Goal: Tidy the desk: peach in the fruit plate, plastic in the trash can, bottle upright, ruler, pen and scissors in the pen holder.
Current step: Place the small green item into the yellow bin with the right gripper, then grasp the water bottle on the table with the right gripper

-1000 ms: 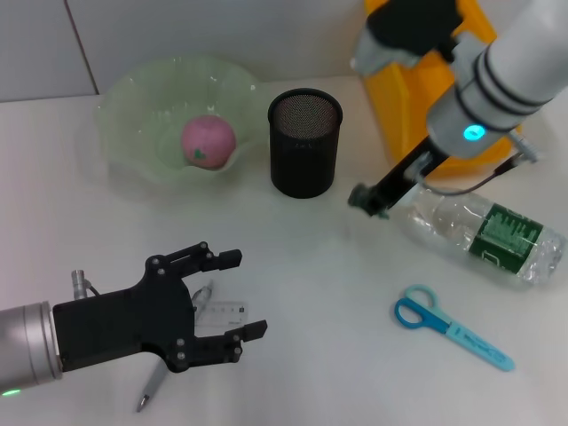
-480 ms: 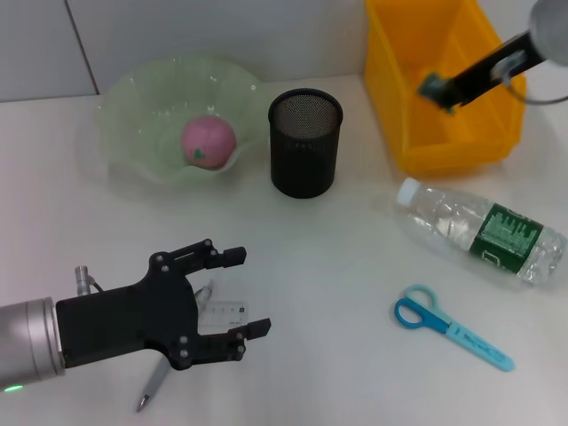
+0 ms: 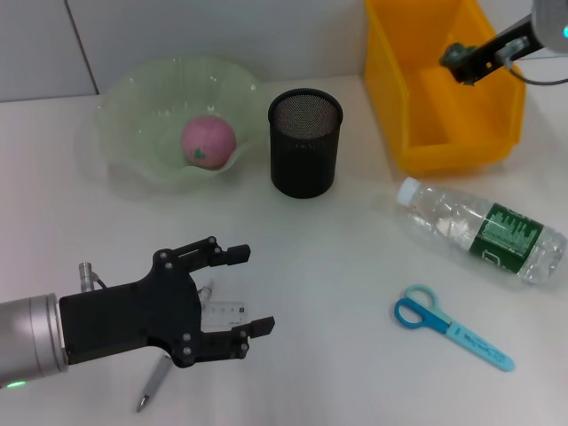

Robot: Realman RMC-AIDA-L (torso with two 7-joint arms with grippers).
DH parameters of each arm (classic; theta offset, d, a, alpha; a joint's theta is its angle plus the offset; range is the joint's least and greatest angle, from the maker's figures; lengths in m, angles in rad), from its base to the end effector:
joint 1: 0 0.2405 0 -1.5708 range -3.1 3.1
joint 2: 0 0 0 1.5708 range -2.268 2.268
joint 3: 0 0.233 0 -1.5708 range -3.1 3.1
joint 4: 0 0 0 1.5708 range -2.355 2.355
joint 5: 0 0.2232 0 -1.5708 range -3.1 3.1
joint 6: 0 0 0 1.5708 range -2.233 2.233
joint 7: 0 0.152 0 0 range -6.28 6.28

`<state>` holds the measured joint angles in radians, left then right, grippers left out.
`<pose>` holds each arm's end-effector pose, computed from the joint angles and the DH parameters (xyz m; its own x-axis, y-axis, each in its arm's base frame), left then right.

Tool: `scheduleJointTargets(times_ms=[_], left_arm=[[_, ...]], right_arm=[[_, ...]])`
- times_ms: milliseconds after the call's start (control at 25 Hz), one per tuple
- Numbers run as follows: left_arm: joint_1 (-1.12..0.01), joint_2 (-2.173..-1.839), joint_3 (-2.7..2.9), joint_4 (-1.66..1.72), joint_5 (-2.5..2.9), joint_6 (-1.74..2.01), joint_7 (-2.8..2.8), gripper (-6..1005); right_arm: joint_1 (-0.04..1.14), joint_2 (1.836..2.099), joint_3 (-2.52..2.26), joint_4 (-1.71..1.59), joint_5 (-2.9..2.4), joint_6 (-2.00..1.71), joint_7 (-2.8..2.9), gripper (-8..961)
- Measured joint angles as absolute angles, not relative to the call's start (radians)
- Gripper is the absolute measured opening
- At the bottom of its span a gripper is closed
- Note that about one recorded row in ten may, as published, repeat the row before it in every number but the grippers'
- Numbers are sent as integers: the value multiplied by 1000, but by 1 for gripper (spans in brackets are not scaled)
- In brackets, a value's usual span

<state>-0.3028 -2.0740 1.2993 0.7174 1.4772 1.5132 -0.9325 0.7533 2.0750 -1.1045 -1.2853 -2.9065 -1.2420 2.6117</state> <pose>-0.2274 0.2782 -0.0408 0.8297 -0.0549 0.5554 0.0756 -0.9749 -0.2093 0.1623 0.4445 0.0872 0.7610 -0.6429 -0.0869 -0.4555 -0.4340 -0.7773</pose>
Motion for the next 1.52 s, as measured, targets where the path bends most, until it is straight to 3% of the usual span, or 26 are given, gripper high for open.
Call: scheduleJointTargets(times_ms=[80, 320, 520, 720, 1000, 1520], left_arm=[[-303, -2074, 1299, 717, 1477, 1514, -933, 826], [-298, -2072, 1299, 716, 1477, 1515, -932, 826], [-295, -2072, 1299, 715, 1477, 1515, -928, 826], [-294, -2072, 1299, 715, 1477, 1515, -932, 826], [-294, -2072, 1296, 713, 1477, 1511, -933, 826], [-295, -2072, 1288, 701, 1469, 1513, -923, 826]], right_arm=[[759, 2075, -1106, -1238, -2914, -1192, 2612, 298], [760, 2075, -1103, -1208, -2919, -1139, 2608, 473], [765, 2075, -1100, -1211, -2916, -1157, 2608, 700], [792, 2071, -1095, -1261, -2902, -1352, 2586, 822], [821, 2064, -1081, -1385, -2858, -1713, 2528, 821], [836, 2042, -1062, -1271, -2918, -1809, 2508, 821]])
